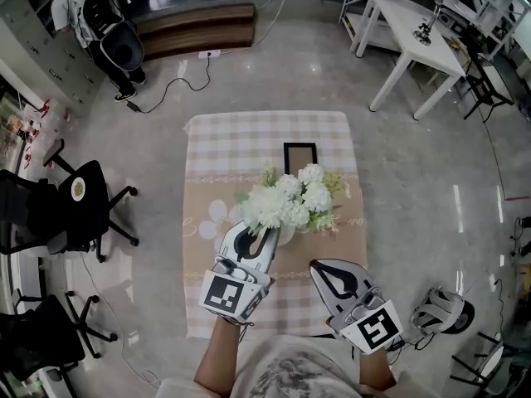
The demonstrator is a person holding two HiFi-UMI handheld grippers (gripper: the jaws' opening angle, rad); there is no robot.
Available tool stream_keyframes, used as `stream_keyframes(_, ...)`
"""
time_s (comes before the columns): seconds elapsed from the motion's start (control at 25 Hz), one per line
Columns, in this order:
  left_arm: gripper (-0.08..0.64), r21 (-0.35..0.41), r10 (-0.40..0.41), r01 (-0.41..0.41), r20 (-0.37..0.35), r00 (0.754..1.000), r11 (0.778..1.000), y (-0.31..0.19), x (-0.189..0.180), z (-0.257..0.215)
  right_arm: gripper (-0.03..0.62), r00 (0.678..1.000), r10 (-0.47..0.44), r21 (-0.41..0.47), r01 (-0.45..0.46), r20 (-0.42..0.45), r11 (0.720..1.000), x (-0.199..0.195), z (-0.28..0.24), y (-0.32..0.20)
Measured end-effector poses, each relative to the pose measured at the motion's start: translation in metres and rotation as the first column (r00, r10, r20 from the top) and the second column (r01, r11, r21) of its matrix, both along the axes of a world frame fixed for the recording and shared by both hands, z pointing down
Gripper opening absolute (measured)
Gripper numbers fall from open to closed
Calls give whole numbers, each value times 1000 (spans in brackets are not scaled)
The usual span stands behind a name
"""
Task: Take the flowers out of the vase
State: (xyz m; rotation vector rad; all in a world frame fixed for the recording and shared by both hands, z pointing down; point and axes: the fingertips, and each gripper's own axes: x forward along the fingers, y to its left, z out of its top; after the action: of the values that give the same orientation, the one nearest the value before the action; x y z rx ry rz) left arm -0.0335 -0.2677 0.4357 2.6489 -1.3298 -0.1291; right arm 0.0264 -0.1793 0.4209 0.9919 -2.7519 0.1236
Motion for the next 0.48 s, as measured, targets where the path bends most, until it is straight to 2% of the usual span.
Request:
stream_keyframes(0.28,54,12,-2,2,-6,1000,1000,10,-11,-16,15,1000,-4,23,4,10,1000,-10,-10,5)
stream_keyframes(0.48,54,61,-10,10,-5,1000,998,14,-11,-29,15,1000,-10,52,9,26,999,-11,-19,8)
